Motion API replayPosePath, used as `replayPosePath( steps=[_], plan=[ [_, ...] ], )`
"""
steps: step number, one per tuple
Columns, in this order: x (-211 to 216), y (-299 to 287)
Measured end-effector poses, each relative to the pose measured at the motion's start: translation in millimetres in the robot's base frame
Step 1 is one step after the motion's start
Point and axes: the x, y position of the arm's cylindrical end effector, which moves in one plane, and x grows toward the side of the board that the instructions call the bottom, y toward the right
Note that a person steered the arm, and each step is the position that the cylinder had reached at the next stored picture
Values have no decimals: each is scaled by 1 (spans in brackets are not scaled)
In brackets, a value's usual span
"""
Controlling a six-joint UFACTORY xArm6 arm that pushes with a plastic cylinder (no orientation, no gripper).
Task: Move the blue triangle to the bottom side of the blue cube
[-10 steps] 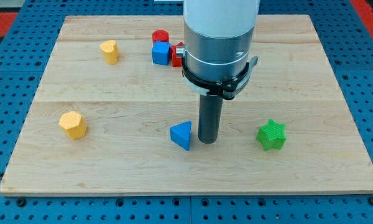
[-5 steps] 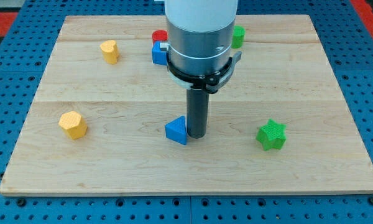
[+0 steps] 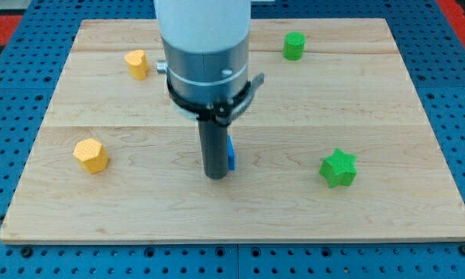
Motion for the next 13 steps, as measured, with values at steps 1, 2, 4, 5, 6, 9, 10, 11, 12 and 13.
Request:
replayPosePath(
  steps=[1, 2, 4, 5, 6, 9, 10, 11, 12, 13],
  plan=[
    [-15, -1],
    [-29, 1],
    [-32, -16],
    [-57, -26],
    [-25, 19],
    [-56, 28],
    [-57, 78],
    [-78, 33],
    [-97, -26],
    [-110, -19]
  ],
)
